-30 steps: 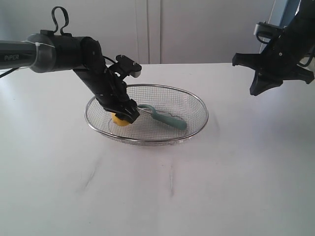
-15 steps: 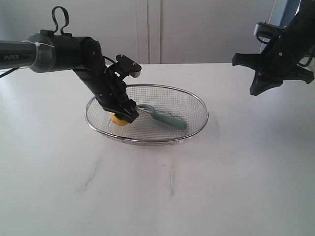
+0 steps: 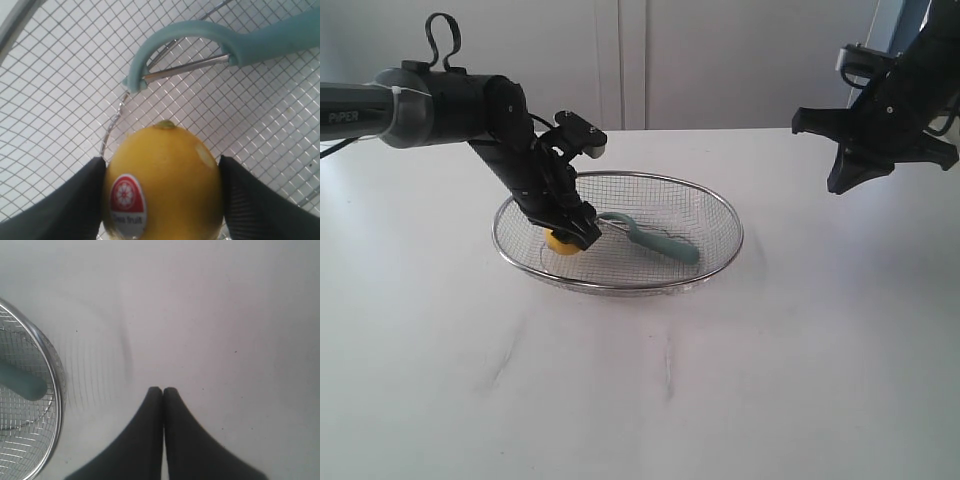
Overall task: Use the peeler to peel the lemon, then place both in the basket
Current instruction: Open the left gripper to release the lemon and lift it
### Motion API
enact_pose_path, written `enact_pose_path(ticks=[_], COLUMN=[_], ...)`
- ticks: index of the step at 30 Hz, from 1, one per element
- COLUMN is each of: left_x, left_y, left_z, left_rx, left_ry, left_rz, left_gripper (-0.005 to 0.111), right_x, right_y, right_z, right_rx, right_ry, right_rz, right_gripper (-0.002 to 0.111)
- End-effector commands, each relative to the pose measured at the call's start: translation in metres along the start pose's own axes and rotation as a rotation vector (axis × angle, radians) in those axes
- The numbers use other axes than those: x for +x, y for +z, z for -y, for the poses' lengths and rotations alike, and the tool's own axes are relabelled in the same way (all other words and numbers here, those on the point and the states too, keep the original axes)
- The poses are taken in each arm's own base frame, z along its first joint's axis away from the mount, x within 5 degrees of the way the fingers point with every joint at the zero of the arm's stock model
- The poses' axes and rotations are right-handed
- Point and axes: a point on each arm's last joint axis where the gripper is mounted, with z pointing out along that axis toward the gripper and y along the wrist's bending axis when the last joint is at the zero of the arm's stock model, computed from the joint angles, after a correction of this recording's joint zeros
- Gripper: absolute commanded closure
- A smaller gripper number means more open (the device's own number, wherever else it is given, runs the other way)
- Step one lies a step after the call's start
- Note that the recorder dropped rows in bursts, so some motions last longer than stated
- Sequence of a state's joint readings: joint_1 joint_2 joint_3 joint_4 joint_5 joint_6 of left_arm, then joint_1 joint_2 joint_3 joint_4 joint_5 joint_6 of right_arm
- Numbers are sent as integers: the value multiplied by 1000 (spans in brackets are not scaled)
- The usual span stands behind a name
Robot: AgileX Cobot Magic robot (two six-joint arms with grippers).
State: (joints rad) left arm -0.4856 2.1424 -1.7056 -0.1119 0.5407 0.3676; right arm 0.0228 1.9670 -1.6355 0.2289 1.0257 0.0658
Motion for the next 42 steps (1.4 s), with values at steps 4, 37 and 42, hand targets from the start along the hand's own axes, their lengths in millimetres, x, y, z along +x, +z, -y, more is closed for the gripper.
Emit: enact_pose_path(ticks=[4, 37, 42], left_x=[-1, -2, 0], left_y=[-1, -39, -54], left_z=[2, 6, 9], left_rx=[-1, 13, 32], left_ry=[6, 36, 35], left_rz=[0, -47, -84], left_gripper=[107, 33, 48], right_x=[-1, -1, -1], right_y=[-6, -6, -6], right_z=[1, 1, 1], right_rx=[-2, -2, -2], right_ry=[3, 3, 3], right_rz=[24, 24, 24], right_gripper=[108, 108, 108])
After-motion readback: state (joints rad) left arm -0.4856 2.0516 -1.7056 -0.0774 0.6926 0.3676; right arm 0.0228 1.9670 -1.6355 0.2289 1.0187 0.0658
